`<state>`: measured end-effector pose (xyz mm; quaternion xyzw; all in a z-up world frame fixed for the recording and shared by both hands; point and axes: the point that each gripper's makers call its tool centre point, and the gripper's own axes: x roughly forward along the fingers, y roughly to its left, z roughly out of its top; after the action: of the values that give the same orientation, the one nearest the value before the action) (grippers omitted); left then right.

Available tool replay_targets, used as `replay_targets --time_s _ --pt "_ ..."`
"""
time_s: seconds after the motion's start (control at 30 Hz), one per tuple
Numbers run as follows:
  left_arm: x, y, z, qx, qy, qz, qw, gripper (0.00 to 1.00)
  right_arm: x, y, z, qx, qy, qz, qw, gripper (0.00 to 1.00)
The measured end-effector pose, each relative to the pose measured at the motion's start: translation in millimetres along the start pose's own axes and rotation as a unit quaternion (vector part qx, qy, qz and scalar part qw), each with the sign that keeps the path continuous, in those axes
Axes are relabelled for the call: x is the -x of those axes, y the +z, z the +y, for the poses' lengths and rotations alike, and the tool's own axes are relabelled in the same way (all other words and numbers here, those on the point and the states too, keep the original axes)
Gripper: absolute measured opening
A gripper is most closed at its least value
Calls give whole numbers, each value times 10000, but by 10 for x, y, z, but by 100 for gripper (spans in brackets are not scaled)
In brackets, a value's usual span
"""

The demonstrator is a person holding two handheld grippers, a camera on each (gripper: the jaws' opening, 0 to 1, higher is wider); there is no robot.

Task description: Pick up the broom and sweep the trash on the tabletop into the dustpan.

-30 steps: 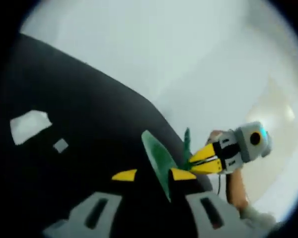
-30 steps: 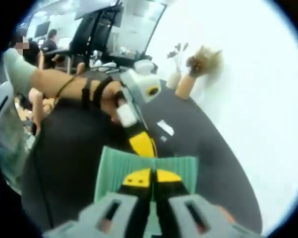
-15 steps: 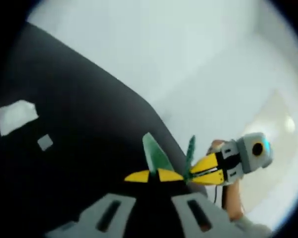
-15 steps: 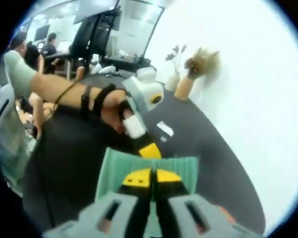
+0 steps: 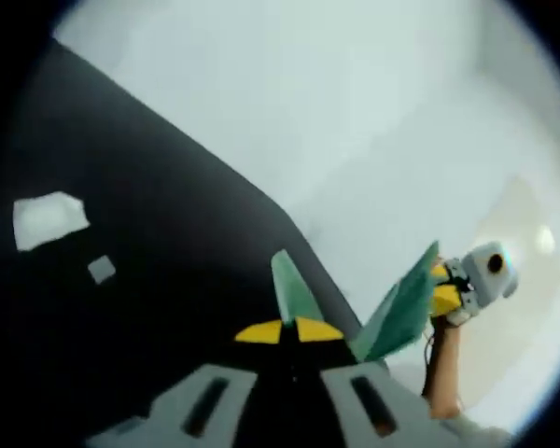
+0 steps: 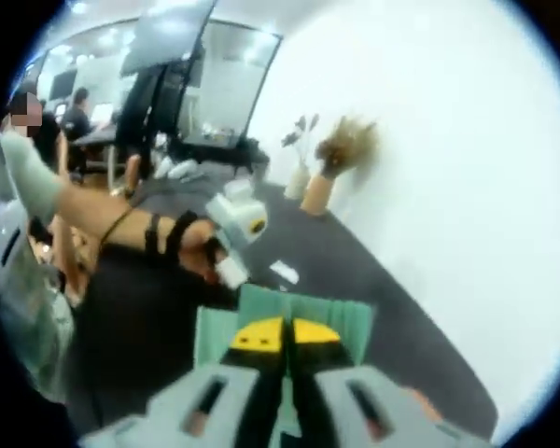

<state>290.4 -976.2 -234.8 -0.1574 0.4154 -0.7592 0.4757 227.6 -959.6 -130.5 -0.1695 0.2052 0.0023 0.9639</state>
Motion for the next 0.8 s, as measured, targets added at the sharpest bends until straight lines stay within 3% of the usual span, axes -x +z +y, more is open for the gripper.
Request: replay_targets --time_s 0.27,0.47,0.53,0.67,0.8 --pt "21 -2 -28 10 -42 -114 9999 3 250 101 -190 -270 -386 -213 9987 0" --pt "61 -4 -36 31 -54 -186 9998 3 475 221 -196 -542 -646 -349 9958 0" --pt "73 8 -42 57 -82 -227 9997 3 533 242 -186 -679 -707 -287 9948 0" --pt "102 11 -90 99 -152 -287 9994 2 617 171 -194 -1347 -752 -5 9880 0" --pt "148 34 -138 17 -173 -308 9994 2 659 135 -200 -1484 -770 -26 9859 0"
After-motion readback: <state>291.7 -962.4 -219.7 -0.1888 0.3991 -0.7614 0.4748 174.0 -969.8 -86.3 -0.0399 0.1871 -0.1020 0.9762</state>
